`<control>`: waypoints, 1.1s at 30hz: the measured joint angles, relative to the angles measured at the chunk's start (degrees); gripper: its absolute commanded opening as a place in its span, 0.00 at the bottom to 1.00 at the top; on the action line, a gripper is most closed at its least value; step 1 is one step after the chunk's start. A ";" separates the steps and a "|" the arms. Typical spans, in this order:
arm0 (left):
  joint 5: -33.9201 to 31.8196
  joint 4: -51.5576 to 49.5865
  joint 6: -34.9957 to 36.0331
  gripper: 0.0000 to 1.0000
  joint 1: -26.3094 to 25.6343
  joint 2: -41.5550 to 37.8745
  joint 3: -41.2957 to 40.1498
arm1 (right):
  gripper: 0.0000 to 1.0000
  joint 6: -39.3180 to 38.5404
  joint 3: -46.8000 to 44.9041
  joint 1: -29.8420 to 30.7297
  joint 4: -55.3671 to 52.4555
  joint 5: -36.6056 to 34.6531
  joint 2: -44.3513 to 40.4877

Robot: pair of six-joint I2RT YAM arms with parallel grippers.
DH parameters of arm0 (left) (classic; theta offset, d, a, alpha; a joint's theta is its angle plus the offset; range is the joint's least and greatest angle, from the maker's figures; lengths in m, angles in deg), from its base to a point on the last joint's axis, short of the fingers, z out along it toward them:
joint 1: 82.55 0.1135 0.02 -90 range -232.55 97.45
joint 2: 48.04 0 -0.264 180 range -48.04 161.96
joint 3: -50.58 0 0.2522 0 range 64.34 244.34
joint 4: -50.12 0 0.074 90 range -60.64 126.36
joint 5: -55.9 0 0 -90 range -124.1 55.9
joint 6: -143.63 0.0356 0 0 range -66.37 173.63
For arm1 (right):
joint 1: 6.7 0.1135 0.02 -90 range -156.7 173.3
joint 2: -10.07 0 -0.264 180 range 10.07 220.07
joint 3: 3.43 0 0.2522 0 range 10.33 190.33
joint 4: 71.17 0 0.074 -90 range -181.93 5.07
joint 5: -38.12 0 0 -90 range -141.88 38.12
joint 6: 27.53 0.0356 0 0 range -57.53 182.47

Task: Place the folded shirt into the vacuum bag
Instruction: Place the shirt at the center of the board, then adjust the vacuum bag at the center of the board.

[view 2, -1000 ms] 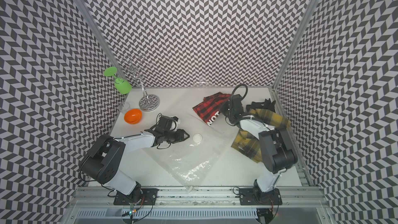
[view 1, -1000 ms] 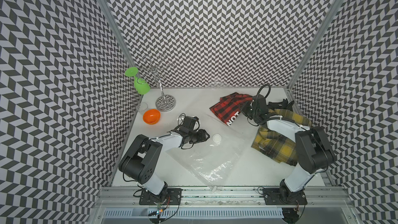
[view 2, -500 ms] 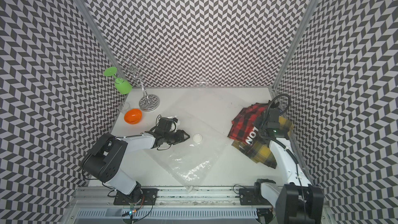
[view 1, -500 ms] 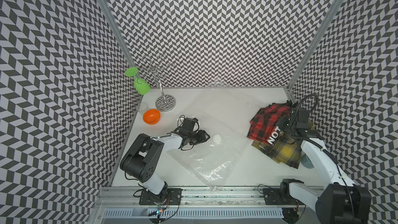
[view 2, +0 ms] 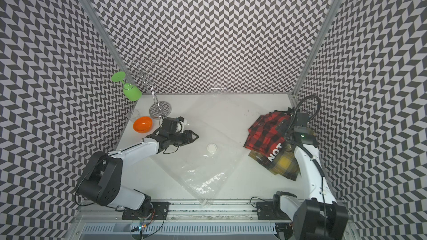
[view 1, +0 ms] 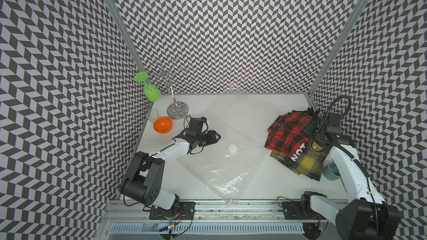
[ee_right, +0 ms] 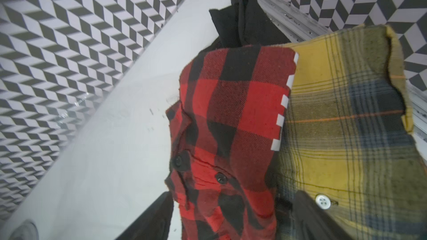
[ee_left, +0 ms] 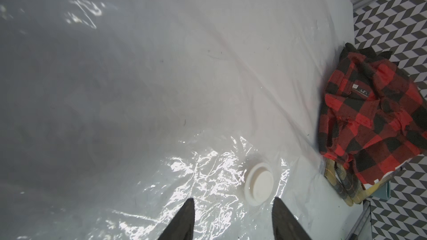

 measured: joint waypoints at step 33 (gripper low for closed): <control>-2.80 -0.94 0.87 0.56 -2.73 0.98 -5.40 | 0.45 31.58 -30.25 35.71 34.05 20.31 10.47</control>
